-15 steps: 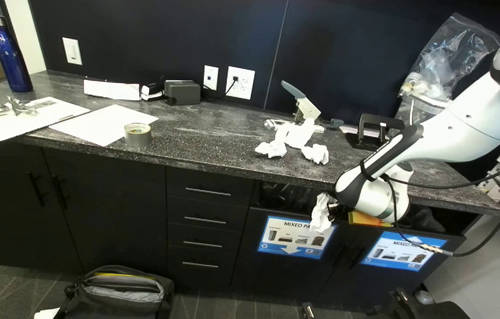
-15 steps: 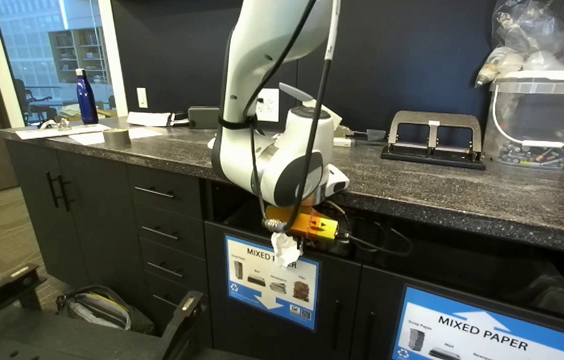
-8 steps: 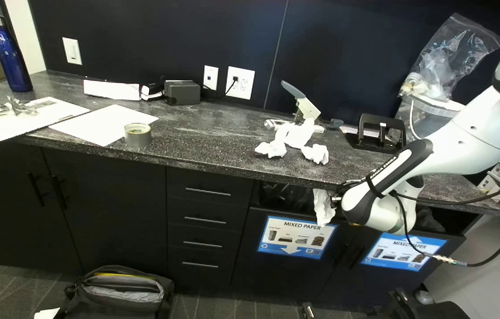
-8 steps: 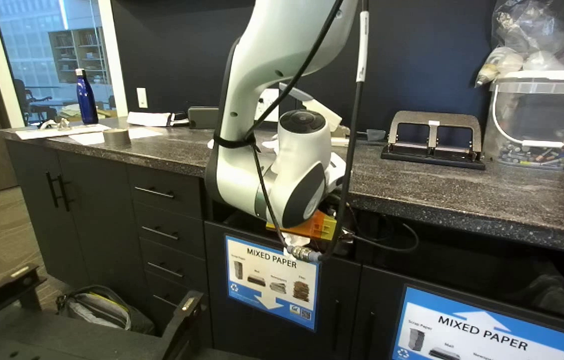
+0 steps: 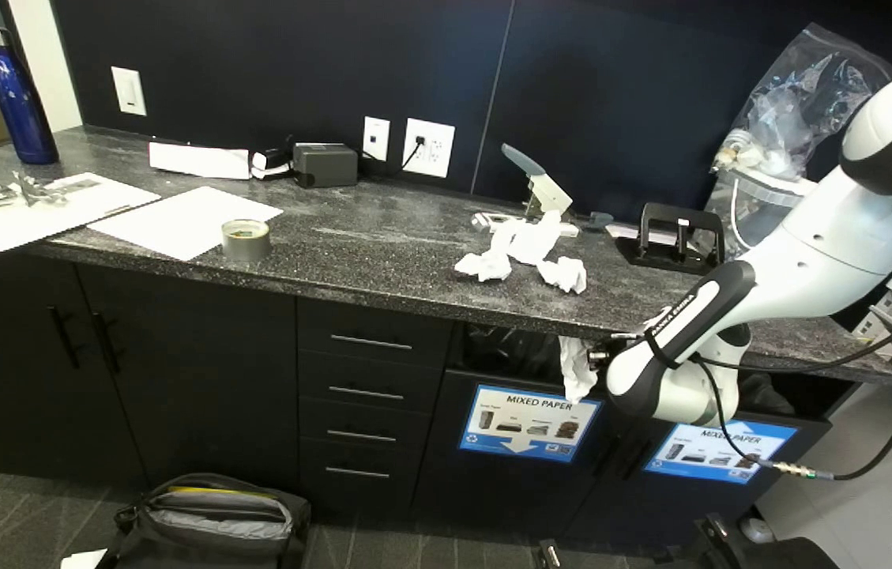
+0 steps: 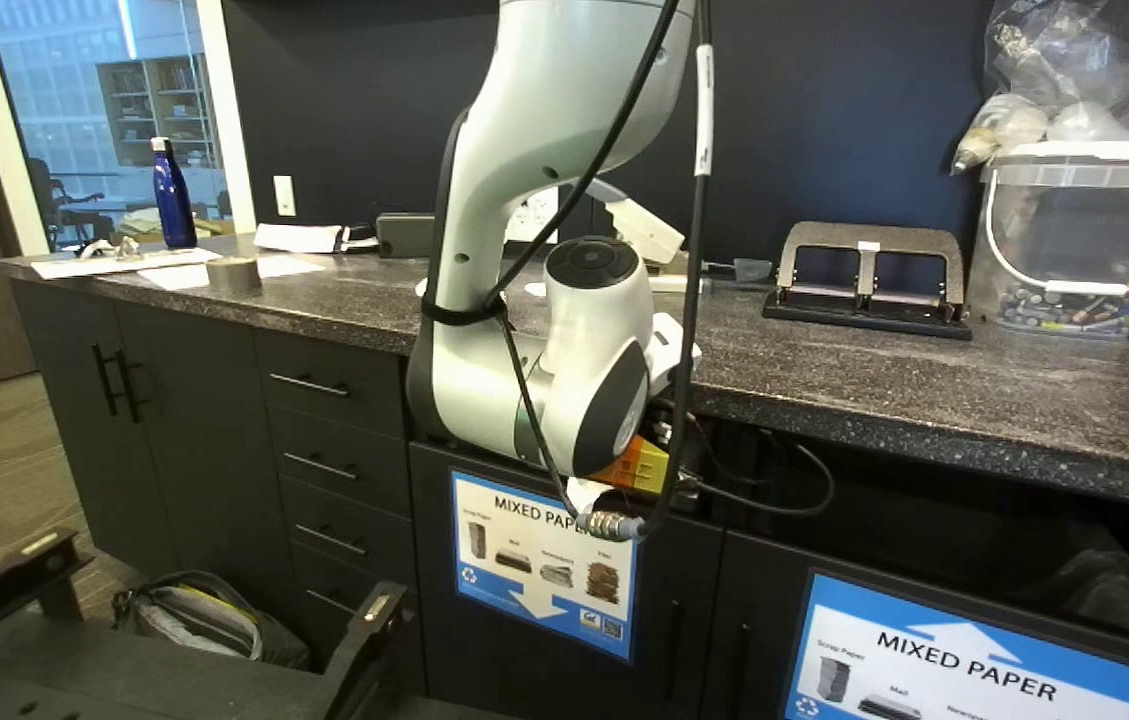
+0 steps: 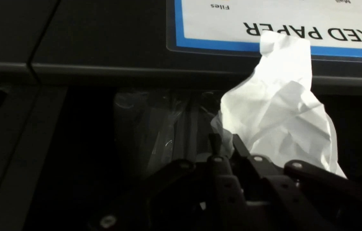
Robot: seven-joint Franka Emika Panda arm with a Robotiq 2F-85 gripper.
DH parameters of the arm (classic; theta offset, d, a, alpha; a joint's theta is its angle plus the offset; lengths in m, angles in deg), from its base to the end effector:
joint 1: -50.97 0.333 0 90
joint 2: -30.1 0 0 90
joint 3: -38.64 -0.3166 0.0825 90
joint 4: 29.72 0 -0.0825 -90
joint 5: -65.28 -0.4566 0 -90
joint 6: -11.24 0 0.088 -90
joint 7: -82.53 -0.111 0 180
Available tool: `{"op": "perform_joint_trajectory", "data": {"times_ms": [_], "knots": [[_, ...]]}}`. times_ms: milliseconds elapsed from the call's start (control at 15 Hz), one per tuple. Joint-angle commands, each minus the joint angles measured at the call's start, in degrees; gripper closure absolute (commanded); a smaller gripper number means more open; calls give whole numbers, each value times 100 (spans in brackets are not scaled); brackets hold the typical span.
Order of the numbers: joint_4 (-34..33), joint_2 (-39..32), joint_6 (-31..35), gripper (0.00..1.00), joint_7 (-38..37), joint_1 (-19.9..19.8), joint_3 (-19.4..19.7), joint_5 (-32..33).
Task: Put the papers on the countertop in the trash cans
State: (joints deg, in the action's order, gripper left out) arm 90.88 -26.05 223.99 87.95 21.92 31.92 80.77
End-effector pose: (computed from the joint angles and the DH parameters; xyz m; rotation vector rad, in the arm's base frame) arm 0.5282 -0.1694 -0.0417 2.9572 -0.1519 1.0128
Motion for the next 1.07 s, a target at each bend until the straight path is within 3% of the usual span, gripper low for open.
{"op": "perform_joint_trajectory", "data": {"times_ms": [0, 67, 133, 267, 800, 1000], "knots": [[-403, -264, 109, 89, -299, 284, 195, 69], [-433, -292, 122, 91, -352, 291, 182, 68], [-464, -312, 144, 65, -411, 292, 165, 54], [-485, -323, 182, 62, -495, 308, 157, 41], [-196, -45, 414, 2, -741, 449, 211, -86], [250, 374, 162, 0, -720, 739, 411, -399]]}}
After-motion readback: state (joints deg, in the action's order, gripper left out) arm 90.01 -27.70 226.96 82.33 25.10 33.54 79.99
